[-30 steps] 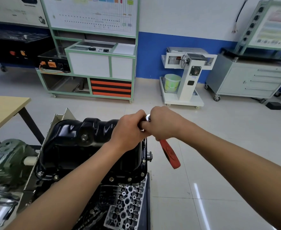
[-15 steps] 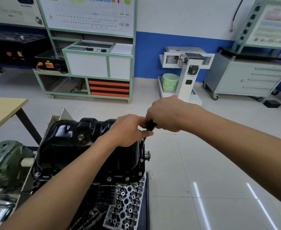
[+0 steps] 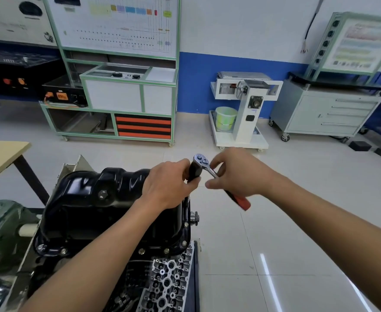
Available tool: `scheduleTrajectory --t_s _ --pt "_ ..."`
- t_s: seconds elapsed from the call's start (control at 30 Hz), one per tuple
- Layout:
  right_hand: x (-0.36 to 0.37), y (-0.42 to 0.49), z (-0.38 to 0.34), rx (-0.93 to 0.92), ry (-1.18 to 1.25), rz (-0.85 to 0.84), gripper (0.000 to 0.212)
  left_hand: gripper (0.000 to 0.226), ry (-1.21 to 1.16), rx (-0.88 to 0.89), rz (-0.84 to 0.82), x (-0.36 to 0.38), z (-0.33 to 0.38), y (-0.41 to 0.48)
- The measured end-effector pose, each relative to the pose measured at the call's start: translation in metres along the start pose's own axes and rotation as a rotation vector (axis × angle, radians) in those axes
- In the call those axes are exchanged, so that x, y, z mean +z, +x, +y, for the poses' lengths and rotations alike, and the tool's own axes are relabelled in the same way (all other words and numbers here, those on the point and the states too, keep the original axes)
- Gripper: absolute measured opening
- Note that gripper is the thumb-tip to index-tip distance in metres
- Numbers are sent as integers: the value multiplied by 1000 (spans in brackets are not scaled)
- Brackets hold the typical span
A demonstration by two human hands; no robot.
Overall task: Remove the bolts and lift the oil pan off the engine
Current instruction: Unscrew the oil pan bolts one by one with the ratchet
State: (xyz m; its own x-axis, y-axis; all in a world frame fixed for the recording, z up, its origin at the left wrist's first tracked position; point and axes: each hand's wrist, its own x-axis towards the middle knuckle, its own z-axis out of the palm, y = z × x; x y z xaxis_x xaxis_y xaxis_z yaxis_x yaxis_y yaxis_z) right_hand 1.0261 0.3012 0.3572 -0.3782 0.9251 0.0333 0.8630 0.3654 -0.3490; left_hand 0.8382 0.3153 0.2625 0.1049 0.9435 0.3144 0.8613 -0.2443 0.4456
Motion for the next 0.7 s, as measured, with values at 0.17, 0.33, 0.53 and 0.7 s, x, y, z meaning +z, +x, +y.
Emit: scheduleTrajectory --t_s 0.17,0.33,0.53,0.7 --pt "11 -35 19 -72 191 -54 31 21 -19 21 57 -1 7 2" --pt "8 -20 44 -188 257 -32 26 24 -57 -18 26 -3 -1 5" --pt "-1 19 72 -156 41 156 23 25 -106 51 -88 -10 -4 4" --pt "11 53 50 -236 -143 247 38 42 -179 90 -166 -15 -8 1"
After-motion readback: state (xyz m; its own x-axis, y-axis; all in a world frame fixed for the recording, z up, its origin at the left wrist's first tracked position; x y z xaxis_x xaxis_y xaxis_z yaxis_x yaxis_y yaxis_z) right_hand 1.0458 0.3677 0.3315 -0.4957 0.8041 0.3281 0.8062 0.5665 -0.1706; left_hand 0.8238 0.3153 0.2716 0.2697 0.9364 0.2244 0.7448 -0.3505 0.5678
